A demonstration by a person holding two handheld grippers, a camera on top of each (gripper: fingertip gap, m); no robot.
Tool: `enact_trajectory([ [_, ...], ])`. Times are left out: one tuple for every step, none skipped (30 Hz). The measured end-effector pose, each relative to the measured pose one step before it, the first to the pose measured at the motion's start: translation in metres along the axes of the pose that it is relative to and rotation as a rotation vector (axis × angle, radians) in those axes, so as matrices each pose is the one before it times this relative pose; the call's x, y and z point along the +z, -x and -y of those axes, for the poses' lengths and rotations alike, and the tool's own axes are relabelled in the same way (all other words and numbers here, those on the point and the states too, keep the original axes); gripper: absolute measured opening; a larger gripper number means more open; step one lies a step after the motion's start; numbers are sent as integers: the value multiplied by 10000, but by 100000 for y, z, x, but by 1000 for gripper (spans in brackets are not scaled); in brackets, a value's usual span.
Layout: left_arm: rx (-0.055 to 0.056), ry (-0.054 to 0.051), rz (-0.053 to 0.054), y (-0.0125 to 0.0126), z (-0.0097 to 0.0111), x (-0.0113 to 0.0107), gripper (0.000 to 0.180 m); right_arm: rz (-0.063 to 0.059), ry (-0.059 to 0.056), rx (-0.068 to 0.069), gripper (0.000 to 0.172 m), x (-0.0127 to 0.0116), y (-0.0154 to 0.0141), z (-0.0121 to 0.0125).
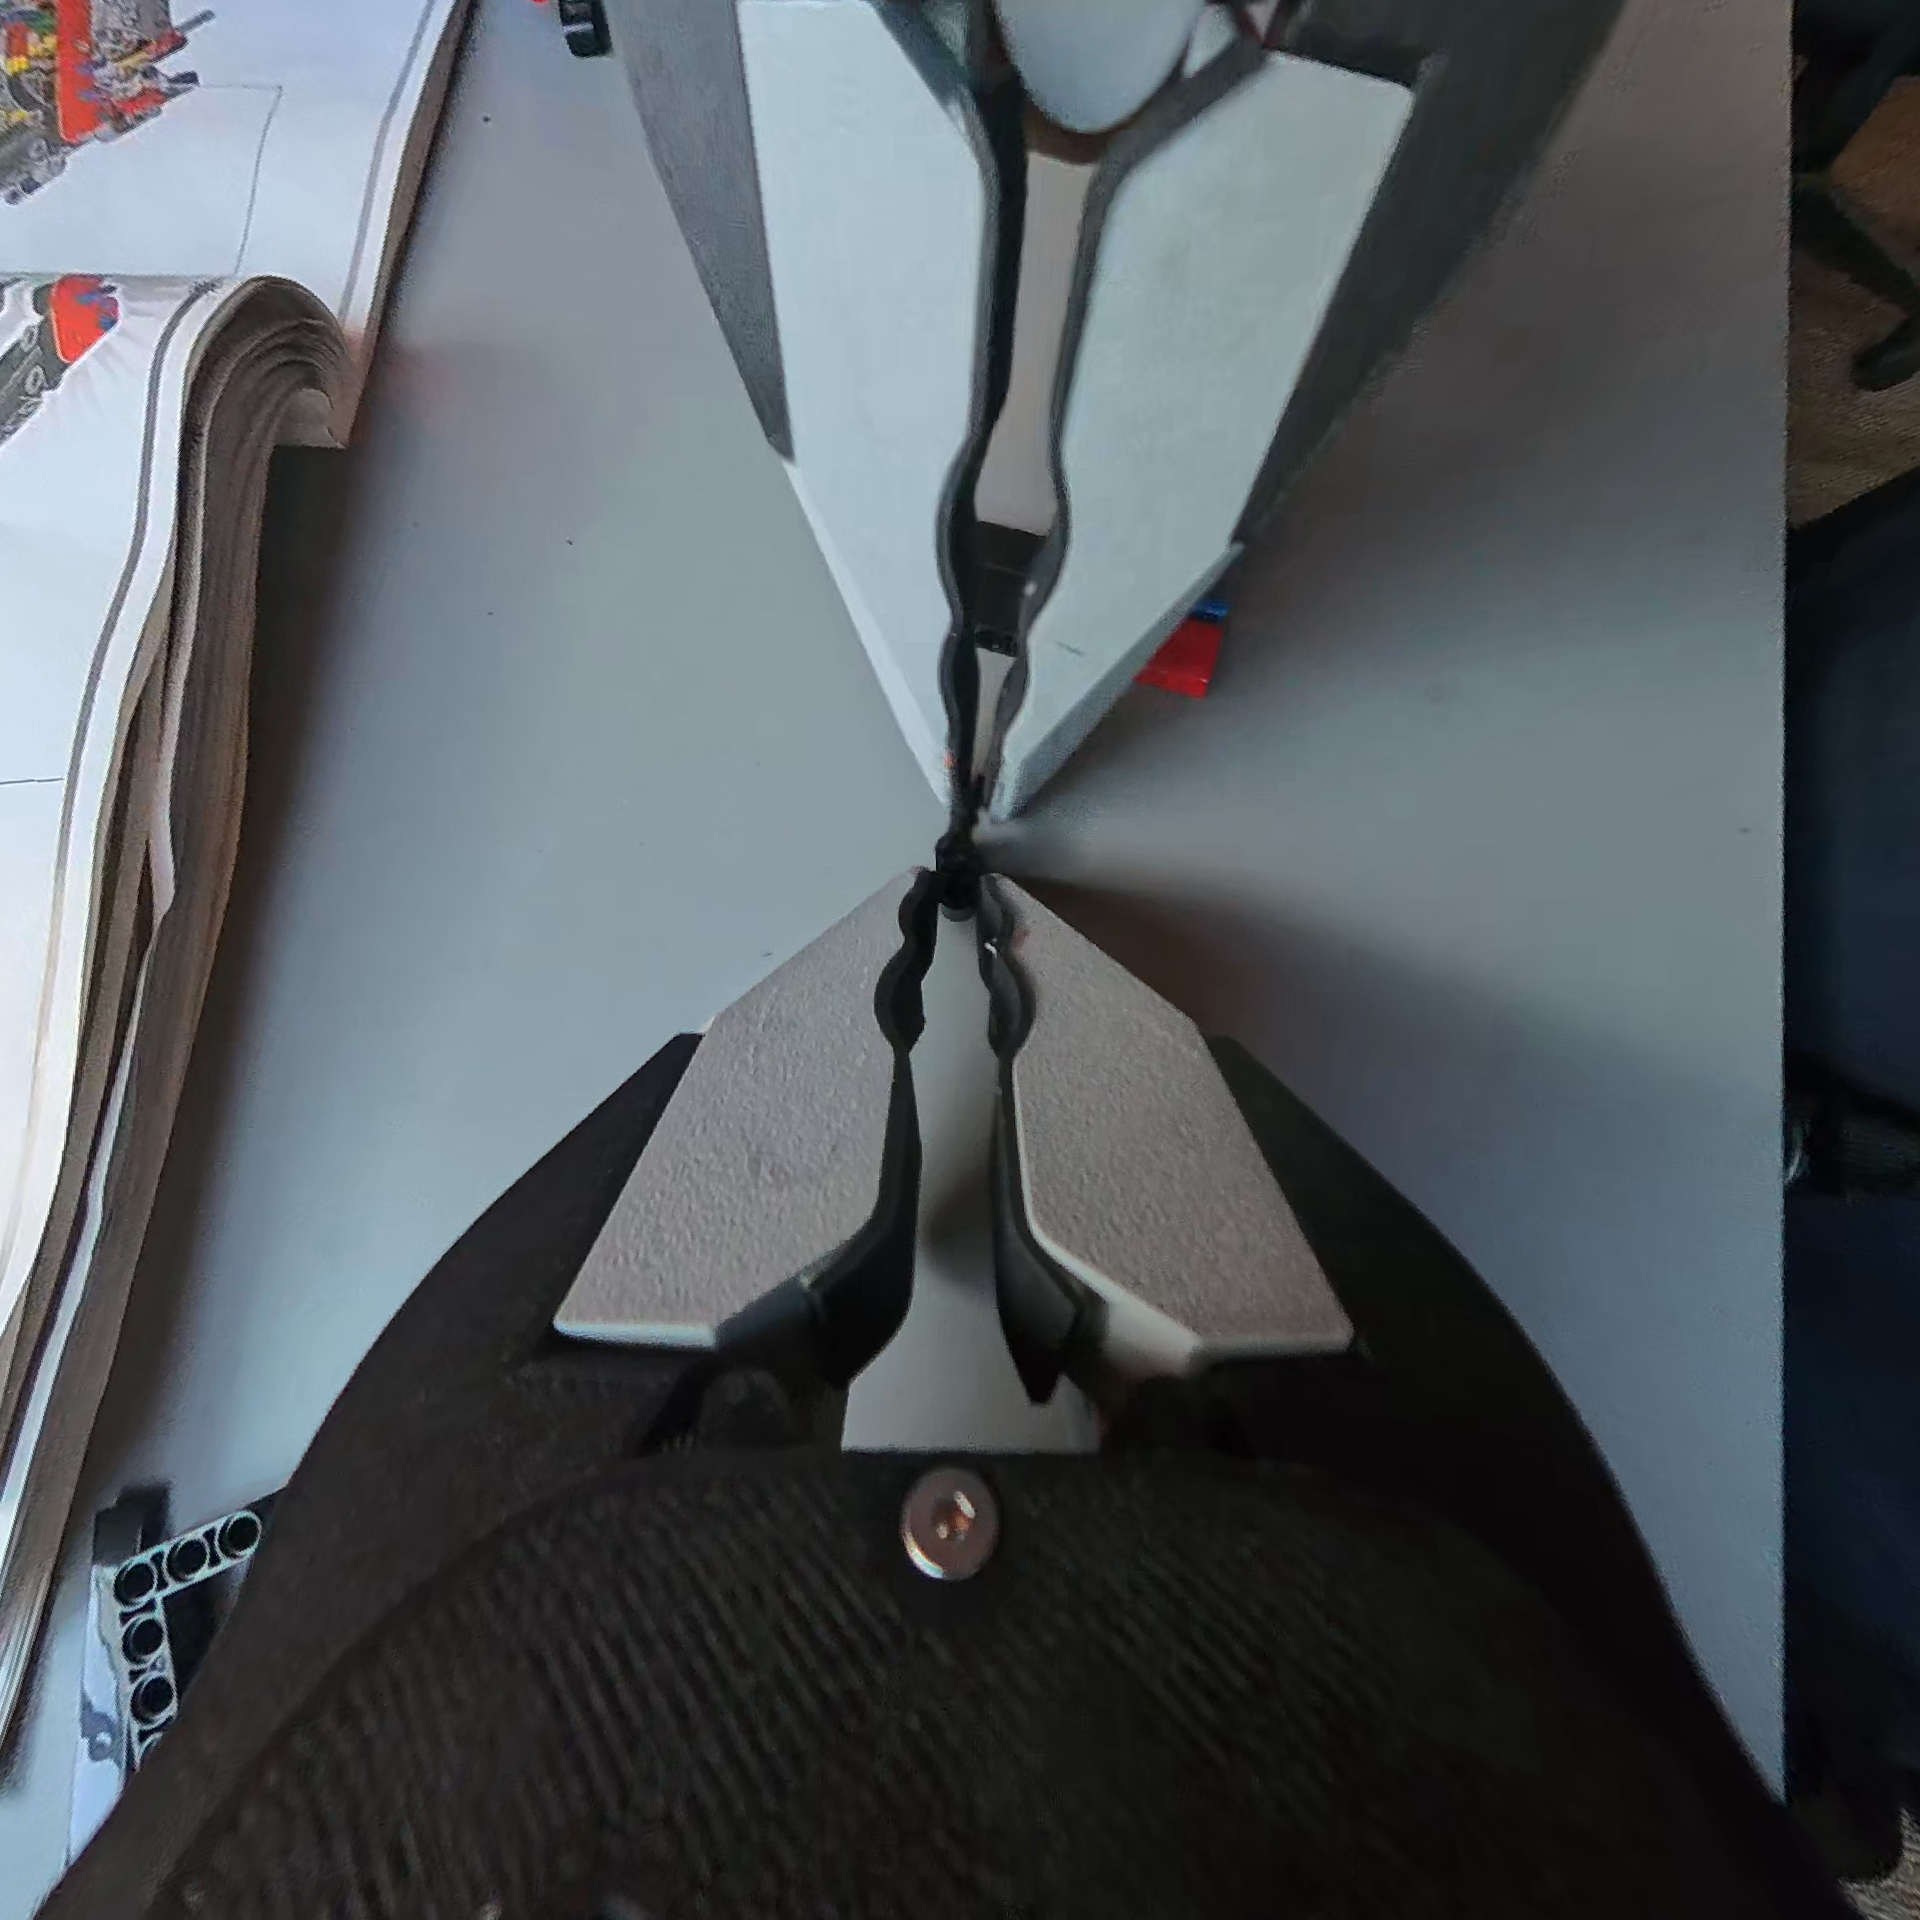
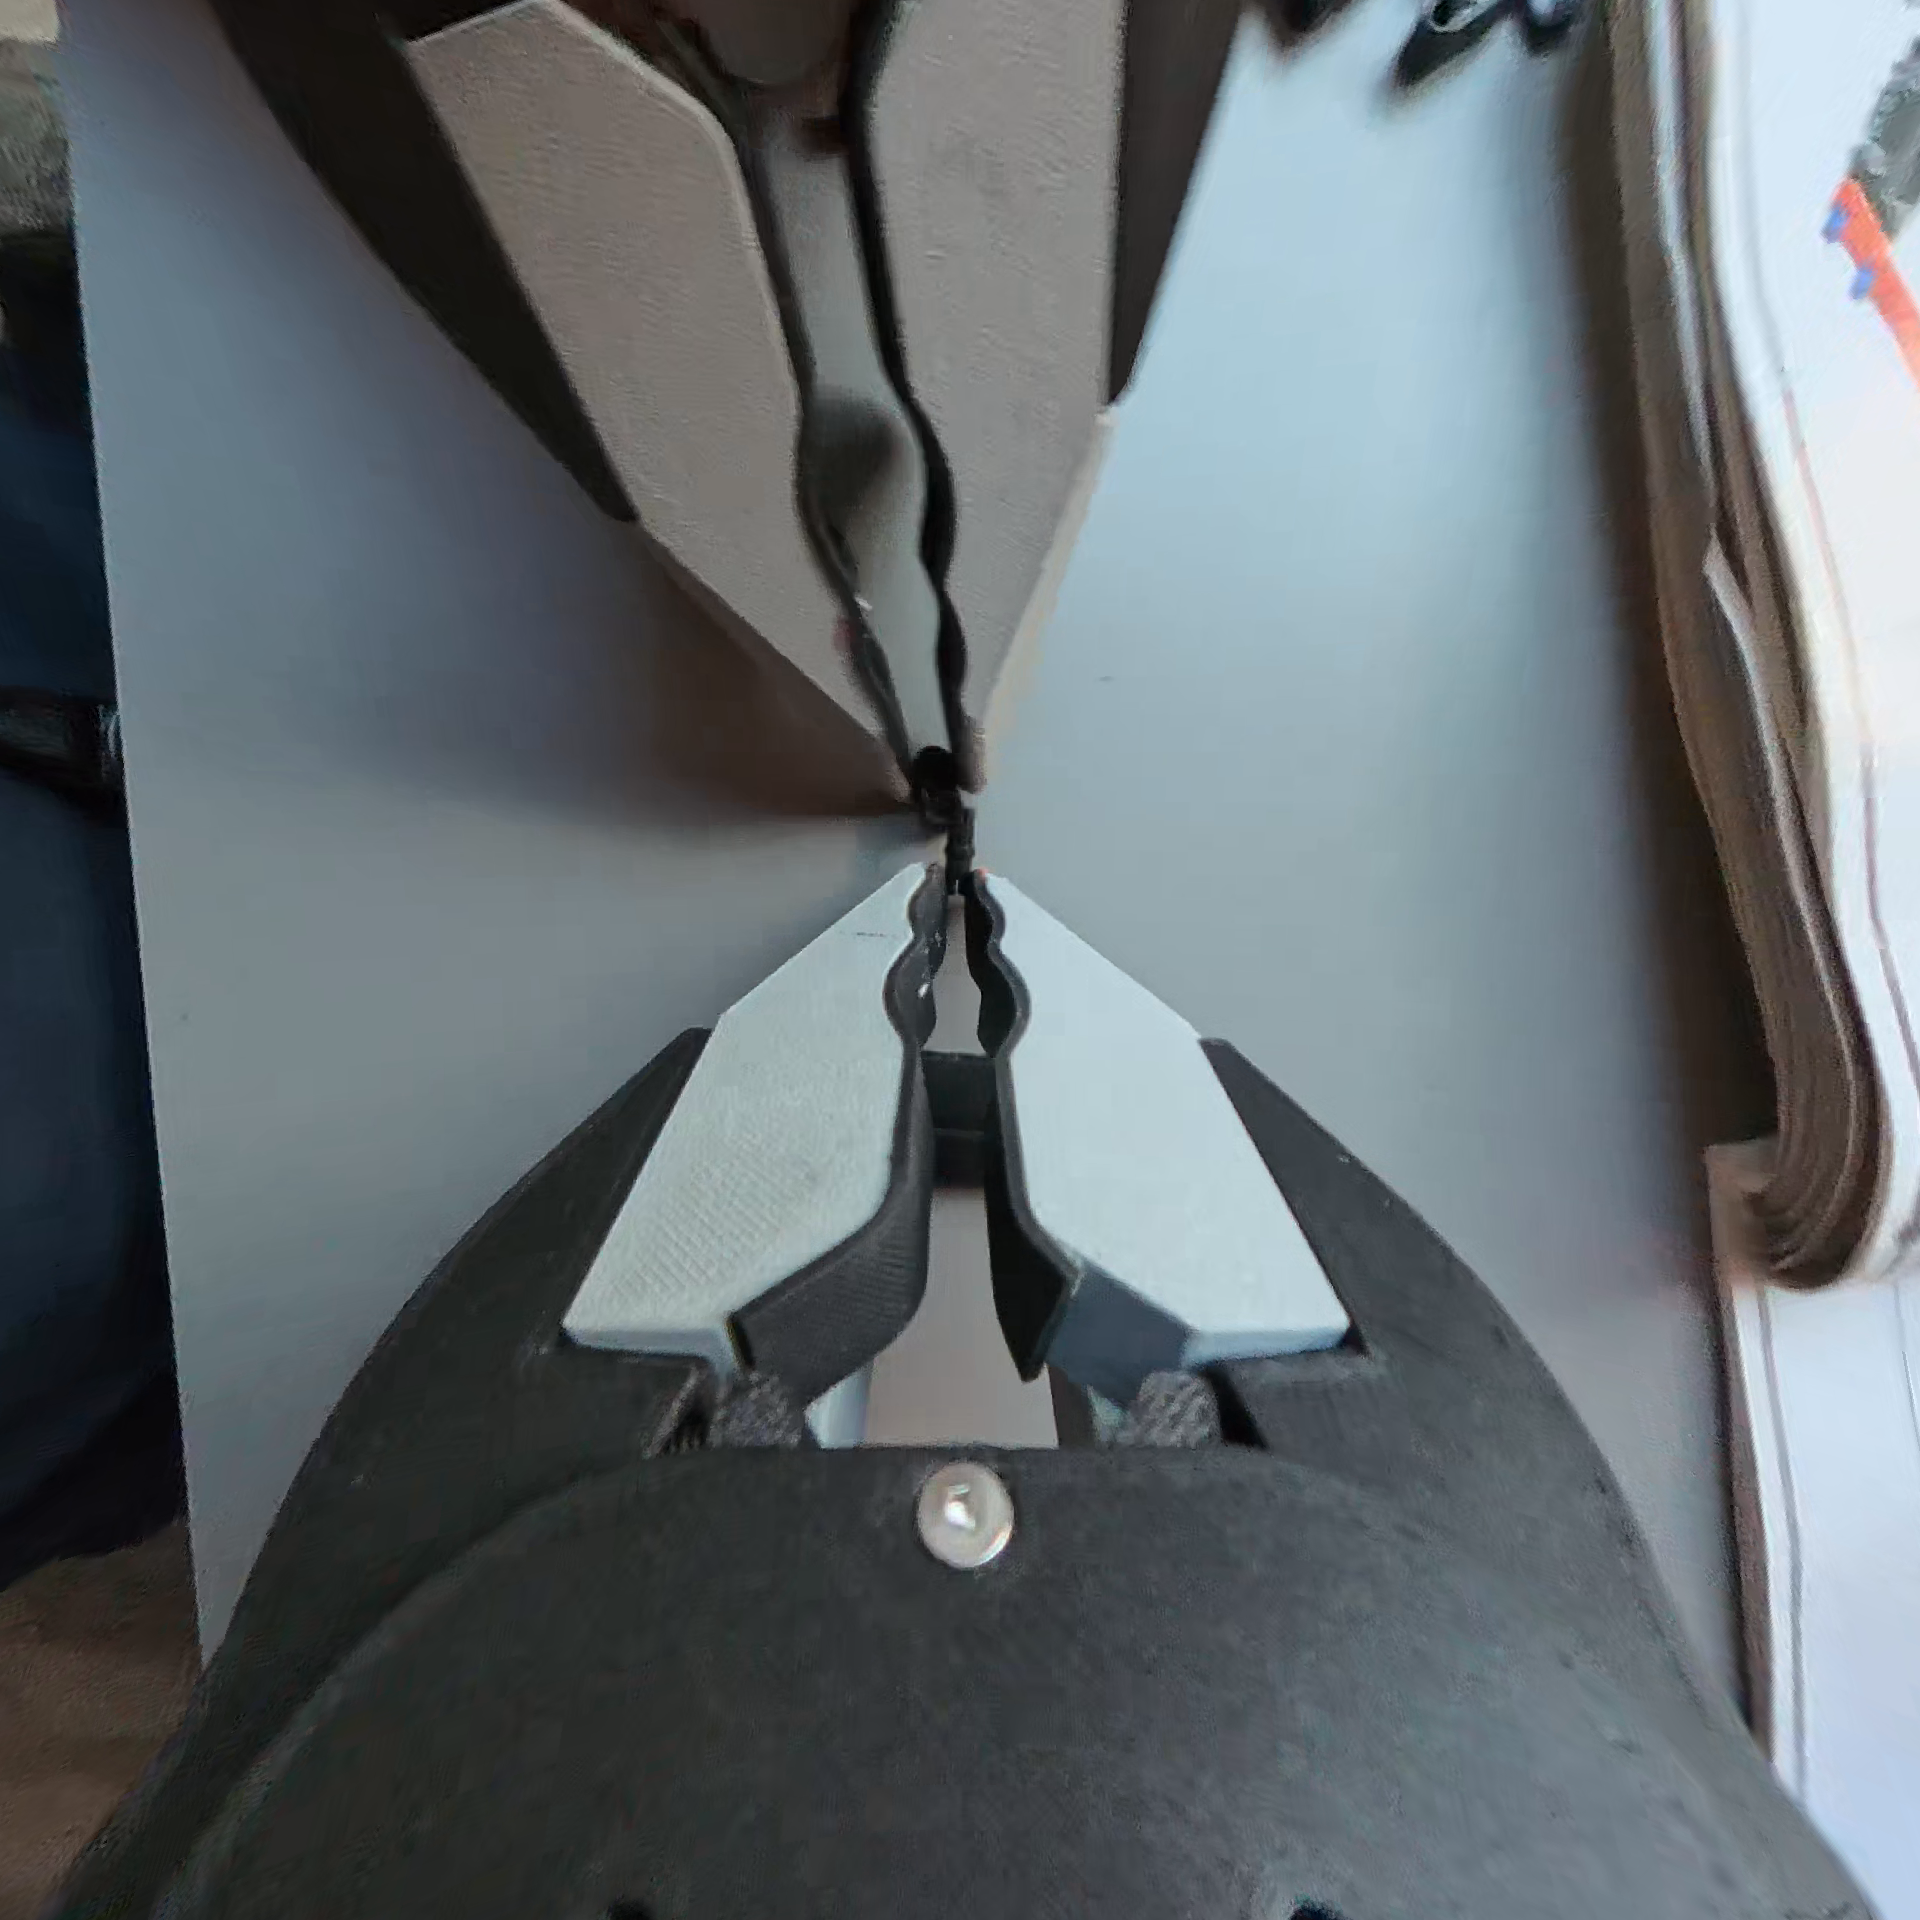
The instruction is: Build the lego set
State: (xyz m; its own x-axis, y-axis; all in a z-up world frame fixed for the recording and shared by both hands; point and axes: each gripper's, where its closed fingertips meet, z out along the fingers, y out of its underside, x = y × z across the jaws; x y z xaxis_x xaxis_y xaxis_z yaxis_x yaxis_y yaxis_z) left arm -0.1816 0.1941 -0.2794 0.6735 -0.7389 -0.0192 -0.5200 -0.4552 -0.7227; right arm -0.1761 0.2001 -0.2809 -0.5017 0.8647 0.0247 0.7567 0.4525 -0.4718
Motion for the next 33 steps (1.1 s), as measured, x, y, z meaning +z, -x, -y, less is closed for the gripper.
enact_trajectory([
  [60, -6, 59, 4, 16, -6, 6, -127, -212, 222, 1, -305, -362, 74],
  [15, -6, 14, 2, 9, 4, 6, -11, -339, 230, 1, -348, -152, 275],
  [-22, -3, -19, 1, 9, -5, 6, 41, -255, 207, 1, -257, -27, 186],
  [-40, -3, -29, 16, 0, 1, 6, -60, -114, 121, 1, -177, -129, 21],
  [-38, -2, -34, -10, 2, -12, 6, -96, -127, 57, 1, -141, -111, 68],
  [-18, 14, -26, -6, -18, 7, 6, -8, -189, 89, 1, -168, 39, 183],
  [-5, -3, -9, -8, 8, 7, 6, 32, -177, 145, 1, -167, 80, 189],
  [-10, 1, -9, 9, -2, -1, 6, -2, -136, 132, 1, -169, 56, 121],
  [3, 1, 7, -3, -3, -17, 6, -37, -153, 73, 1, -182, 52, 131],
  [46, -11, 31, -10, 14, -25, 10, -90, -193, 36, 1, -218, 33, 159],
  [86, -10, 29, -49, 14, -12, 12, -65, -150, 43, 1, -210, 73, 90],
  [94, -5, 39, -56, 20, -5, 13, 0, -83, 54, 1, -192, 139, -29],
  [37, -6, 83, 65, 16, -7, 15, -24, -87, 40, 1, -161, 117, -49],
  [-20, -1, 10, 27, -11, -10, 17, -72, -116, 29, 1, -184, 50, -39],
  [-39, -9, -45, -13, 8, -23, 17, -22, -103, 54, 1, -156, 93, -54],
  [-27, -82, -12, 12, 104, -83, 17, 61, -98, 97, 1, -147, 185, -40],
  [-18, -169, 51, 82, 197, -175, 15, 43, -144, 113, 1, -140, 144, 32],
  [-26, -235, 79, 108, 276, -258, 13, -7, -172, 98, 1, -151, 66, 88],
  [-44, -260, 53, 83, 302, -310, 11, -25, -165, 81, 1, -123, 22, 105],
  [-78, -298, 47, 78, 402, -322, 7, -28, -191, 57, 1, -104, 36, 175],
  [-135, -333, -88, -118, 534, -297, 5, 18, -232, 0, 1, -59, 174, 275],
  [-205, -262, -211, -272, 511, -196, 5, 4, -173, -57, 1, -3, 188, 225],
  [-244, -154, -214, -239, 385, -109, 5, -88, -37, -105, 1, 66, 76, 58],
  [-226, -87, -167, -158, 249, -48, 8, -85, 64, -128, 1, 103, 63, -77],
  [-159, -42, -108, -98, 159, -7, 11, -35, 93, -85, 1, 97, 89, -124],
  [-43, -42, -41, -68, 145, -26, 11, -22, 60, -41, 1, 56, 58, -64],
  [90, -57, -16, -128, 165, -41, 9, 7, 22, -32, 1, 8, 69, 3],
  [145, -39, -9, -169, 172, -9, 9, 44, 36, -40, 1, -2, 104, 25],
  [130, 1, 17, -103, 170, 22, 6, 7, 42, -76, 1, -8, 57, 69],
  [116, 50, 22, -67, 108, 83, 3, -42, 67, -114, 1, 2, -18, 48],
  [89, 77, 13, -23, 78, 104, 3, -47, 127, -112, 1, 12, -48, -10],
  [76, 103, 22, 26, 18, 113, 3, -37, 131, -98, 1, 6, -52, -29],
  [69, 98, 12, 41, -32, 76, 3, -14, 89, -94, 1, -19, -47, -8],
])
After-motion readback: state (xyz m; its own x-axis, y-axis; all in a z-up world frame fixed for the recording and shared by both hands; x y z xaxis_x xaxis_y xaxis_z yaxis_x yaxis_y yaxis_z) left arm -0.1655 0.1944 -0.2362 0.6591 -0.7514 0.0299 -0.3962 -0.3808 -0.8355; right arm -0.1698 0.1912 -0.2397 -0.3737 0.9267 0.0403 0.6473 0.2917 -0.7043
